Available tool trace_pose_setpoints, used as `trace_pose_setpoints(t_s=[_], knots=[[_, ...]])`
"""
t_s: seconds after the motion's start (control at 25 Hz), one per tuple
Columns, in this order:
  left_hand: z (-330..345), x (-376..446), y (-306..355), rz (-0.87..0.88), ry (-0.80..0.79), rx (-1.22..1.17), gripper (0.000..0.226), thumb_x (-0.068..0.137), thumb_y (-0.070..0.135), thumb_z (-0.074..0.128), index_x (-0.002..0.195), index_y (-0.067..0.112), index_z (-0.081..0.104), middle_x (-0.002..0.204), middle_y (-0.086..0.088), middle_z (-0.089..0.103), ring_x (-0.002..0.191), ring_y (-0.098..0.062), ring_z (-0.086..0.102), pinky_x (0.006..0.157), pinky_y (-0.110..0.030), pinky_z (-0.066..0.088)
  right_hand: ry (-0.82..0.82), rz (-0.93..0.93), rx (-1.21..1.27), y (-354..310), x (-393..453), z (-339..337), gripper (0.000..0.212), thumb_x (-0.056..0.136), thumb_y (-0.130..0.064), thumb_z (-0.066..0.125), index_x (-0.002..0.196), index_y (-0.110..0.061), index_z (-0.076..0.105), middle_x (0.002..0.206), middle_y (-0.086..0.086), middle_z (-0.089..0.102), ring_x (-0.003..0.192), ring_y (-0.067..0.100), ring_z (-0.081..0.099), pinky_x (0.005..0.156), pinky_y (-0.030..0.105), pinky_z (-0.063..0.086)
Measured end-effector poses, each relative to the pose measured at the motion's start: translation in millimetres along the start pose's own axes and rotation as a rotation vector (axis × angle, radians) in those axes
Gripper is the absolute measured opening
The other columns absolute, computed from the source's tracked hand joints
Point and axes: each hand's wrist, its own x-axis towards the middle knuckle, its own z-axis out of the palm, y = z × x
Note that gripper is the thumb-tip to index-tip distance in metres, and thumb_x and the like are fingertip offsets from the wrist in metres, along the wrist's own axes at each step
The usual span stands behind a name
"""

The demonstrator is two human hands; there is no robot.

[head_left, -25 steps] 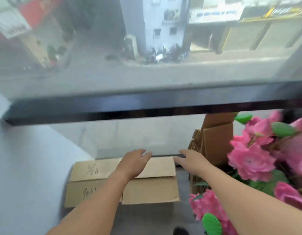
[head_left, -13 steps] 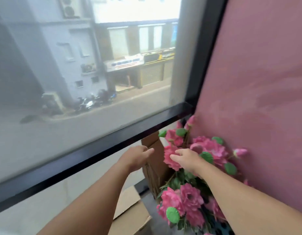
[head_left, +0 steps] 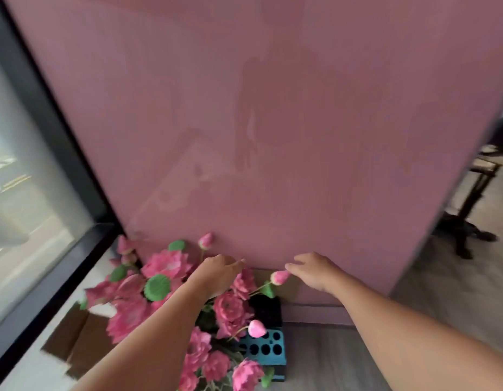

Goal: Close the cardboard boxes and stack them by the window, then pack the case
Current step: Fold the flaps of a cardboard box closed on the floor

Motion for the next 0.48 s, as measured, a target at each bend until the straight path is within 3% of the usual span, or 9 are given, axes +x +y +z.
trace_pose_setpoints(t_s=[0.12,0.2,0.32,0.4,0.48], knots=[[35.4,41.2,86.7,-0.043,-0.092,-0.127,0.045,0.100,0.044,0.049,0.135,0.018,0.059,0.121,-0.004,0.065,0.116,-0.030,0.062,0.094,-0.033,0.050,0.095,0.114,0.051,85.0,-15.0,-57.4,0.076,0.089,-0.067,0.051,0.149,-0.020,0.047,0.155,0.001,0.045,0.140,0.025,0.044,0.111,0.033,0.034],[62.3,64.7,149.0,-0.045,-0.172,-0.193,0.051,0.094,0.056,0.053,0.126,0.018,0.066,0.121,-0.004,0.068,0.115,-0.027,0.062,0.093,-0.030,0.048,0.162,0.180,0.085,139.6,-27.2,-94.8,0.070,0.091,-0.064,0.051,0.143,-0.019,0.054,0.150,0.001,0.051,0.132,0.025,0.052,0.109,0.033,0.040],[108.8,96.1,243.0,0.091,-0.278,-0.085,0.052,0.096,0.057,0.049,0.122,0.017,0.068,0.123,-0.007,0.068,0.114,-0.028,0.063,0.090,-0.030,0.049,0.259,0.257,0.130,216.9,-48.2,-144.8,0.048,0.094,-0.058,0.050,0.113,-0.019,0.072,0.123,0.003,0.069,0.113,0.024,0.065,0.082,0.026,0.047],[137.8,113.7,298.9,0.183,-0.315,-0.010,0.054,0.097,0.058,0.046,0.119,0.015,0.069,0.120,-0.008,0.069,0.112,-0.029,0.063,0.095,-0.036,0.050,0.293,0.303,0.158,258.9,-61.6,-172.1,0.044,0.097,-0.055,0.047,0.085,-0.020,0.069,0.100,0.003,0.069,0.109,0.030,0.065,0.081,0.031,0.046],[166.1,126.1,349.0,0.256,-0.375,0.066,0.055,0.098,0.058,0.043,0.119,0.015,0.069,0.121,-0.009,0.068,0.113,-0.030,0.062,0.098,-0.039,0.049,0.306,0.381,0.205,296.1,-77.2,-194.0,0.045,0.099,-0.054,0.045,0.083,-0.016,0.065,0.097,0.004,0.066,0.110,0.031,0.063,0.085,0.033,0.048]])
